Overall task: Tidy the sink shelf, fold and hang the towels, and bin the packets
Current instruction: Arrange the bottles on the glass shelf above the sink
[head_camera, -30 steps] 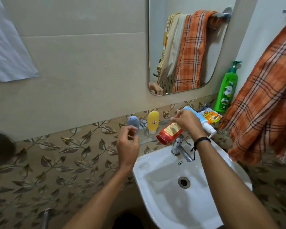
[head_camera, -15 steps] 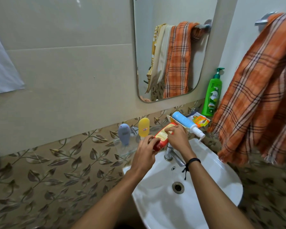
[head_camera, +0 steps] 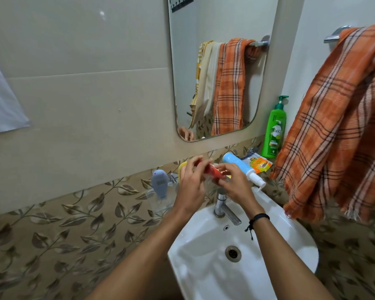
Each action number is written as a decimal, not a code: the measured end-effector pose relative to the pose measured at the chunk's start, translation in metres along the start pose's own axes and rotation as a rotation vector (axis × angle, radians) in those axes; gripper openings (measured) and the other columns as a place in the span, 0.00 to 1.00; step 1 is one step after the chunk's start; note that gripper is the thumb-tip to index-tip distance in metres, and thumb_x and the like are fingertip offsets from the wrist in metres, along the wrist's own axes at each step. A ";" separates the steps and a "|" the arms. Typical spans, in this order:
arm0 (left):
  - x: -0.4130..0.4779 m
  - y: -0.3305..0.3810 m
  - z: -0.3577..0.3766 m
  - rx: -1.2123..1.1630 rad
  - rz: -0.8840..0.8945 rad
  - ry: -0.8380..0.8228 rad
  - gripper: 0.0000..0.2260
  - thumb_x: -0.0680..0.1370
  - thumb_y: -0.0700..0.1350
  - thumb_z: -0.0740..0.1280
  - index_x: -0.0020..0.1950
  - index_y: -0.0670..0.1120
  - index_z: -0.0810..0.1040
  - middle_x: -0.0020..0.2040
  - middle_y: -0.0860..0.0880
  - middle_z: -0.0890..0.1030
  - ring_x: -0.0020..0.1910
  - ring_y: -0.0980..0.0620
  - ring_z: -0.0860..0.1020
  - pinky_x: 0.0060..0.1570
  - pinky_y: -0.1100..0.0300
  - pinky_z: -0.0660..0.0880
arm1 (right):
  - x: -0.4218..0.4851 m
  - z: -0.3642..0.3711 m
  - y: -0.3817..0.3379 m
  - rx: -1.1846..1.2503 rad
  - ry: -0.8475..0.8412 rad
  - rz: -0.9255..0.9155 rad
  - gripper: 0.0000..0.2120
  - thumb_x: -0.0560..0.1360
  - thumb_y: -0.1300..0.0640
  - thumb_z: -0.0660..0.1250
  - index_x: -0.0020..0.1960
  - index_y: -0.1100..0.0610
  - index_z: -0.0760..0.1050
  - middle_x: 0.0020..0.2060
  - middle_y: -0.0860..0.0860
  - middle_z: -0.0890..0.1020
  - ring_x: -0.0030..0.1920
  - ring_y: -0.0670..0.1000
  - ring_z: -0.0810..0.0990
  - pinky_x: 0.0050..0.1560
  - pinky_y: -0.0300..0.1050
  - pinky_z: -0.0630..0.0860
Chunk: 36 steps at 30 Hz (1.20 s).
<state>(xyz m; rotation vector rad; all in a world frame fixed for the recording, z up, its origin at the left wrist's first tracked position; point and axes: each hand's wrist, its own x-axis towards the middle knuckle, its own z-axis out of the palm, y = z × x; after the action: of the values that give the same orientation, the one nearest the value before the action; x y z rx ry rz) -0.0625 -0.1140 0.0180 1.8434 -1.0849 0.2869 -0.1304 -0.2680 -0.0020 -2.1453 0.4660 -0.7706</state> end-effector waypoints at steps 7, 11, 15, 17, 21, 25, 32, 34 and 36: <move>0.061 0.025 0.003 -0.260 -0.174 -0.002 0.21 0.75 0.42 0.73 0.68 0.45 0.79 0.71 0.49 0.70 0.68 0.54 0.72 0.72 0.57 0.69 | 0.012 0.008 -0.007 -0.033 0.103 -0.004 0.16 0.70 0.56 0.75 0.56 0.45 0.78 0.46 0.48 0.79 0.43 0.47 0.80 0.42 0.41 0.75; 0.080 0.035 0.013 -0.153 -0.173 -0.001 0.14 0.74 0.42 0.75 0.59 0.47 0.81 0.60 0.52 0.70 0.56 0.52 0.79 0.63 0.53 0.78 | 0.022 0.005 -0.006 -0.084 0.072 0.012 0.17 0.71 0.57 0.74 0.58 0.46 0.76 0.46 0.49 0.78 0.44 0.50 0.78 0.43 0.46 0.76; 0.097 0.035 0.016 -0.108 -0.199 -0.027 0.11 0.73 0.40 0.74 0.54 0.47 0.82 0.57 0.51 0.72 0.53 0.51 0.81 0.59 0.50 0.80 | 0.028 -0.002 -0.002 -0.088 0.016 0.020 0.29 0.71 0.55 0.78 0.68 0.48 0.73 0.52 0.48 0.75 0.46 0.48 0.76 0.48 0.45 0.75; 0.104 0.035 0.015 -0.142 -0.197 -0.042 0.10 0.73 0.36 0.71 0.52 0.46 0.82 0.56 0.49 0.73 0.53 0.51 0.81 0.59 0.51 0.80 | 0.031 -0.005 0.002 -0.055 -0.030 0.021 0.34 0.69 0.55 0.79 0.72 0.47 0.69 0.57 0.47 0.76 0.48 0.48 0.77 0.51 0.46 0.77; 0.111 0.027 0.012 -0.145 -0.207 -0.061 0.14 0.72 0.32 0.66 0.51 0.48 0.82 0.56 0.48 0.80 0.54 0.53 0.81 0.58 0.54 0.80 | 0.035 -0.005 0.008 -0.004 -0.065 0.043 0.36 0.69 0.57 0.80 0.72 0.48 0.68 0.58 0.44 0.77 0.47 0.48 0.78 0.48 0.40 0.74; 0.116 0.018 0.009 -0.269 -0.295 -0.085 0.19 0.71 0.28 0.63 0.53 0.47 0.82 0.55 0.48 0.84 0.56 0.52 0.83 0.52 0.55 0.82 | 0.037 -0.003 0.009 0.010 -0.055 0.064 0.32 0.70 0.55 0.79 0.70 0.49 0.70 0.53 0.43 0.79 0.39 0.41 0.79 0.38 0.32 0.71; 0.123 0.015 0.005 -0.275 -0.266 -0.146 0.20 0.74 0.26 0.62 0.58 0.44 0.82 0.61 0.46 0.81 0.61 0.50 0.80 0.59 0.49 0.81 | 0.044 -0.001 0.015 -0.017 -0.043 0.098 0.28 0.72 0.57 0.77 0.69 0.54 0.73 0.50 0.44 0.79 0.39 0.33 0.75 0.33 0.24 0.68; 0.125 0.014 0.008 -0.275 -0.244 -0.141 0.20 0.74 0.25 0.62 0.58 0.44 0.83 0.61 0.46 0.80 0.62 0.49 0.79 0.60 0.49 0.80 | 0.047 -0.002 0.016 -0.025 -0.041 0.097 0.27 0.72 0.57 0.77 0.69 0.54 0.73 0.51 0.45 0.81 0.39 0.33 0.75 0.34 0.25 0.67; 0.125 0.012 0.010 -0.275 -0.226 -0.134 0.21 0.74 0.25 0.62 0.58 0.45 0.83 0.62 0.47 0.79 0.62 0.49 0.78 0.62 0.49 0.79 | 0.049 -0.003 0.016 -0.027 -0.040 0.101 0.27 0.72 0.57 0.77 0.69 0.54 0.73 0.51 0.46 0.81 0.39 0.35 0.76 0.35 0.26 0.67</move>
<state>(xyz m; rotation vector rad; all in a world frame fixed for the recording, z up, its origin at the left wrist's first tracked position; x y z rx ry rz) -0.0020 -0.1940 0.0946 1.7335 -0.9420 -0.1146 -0.0970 -0.3067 0.0049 -2.1406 0.5621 -0.6679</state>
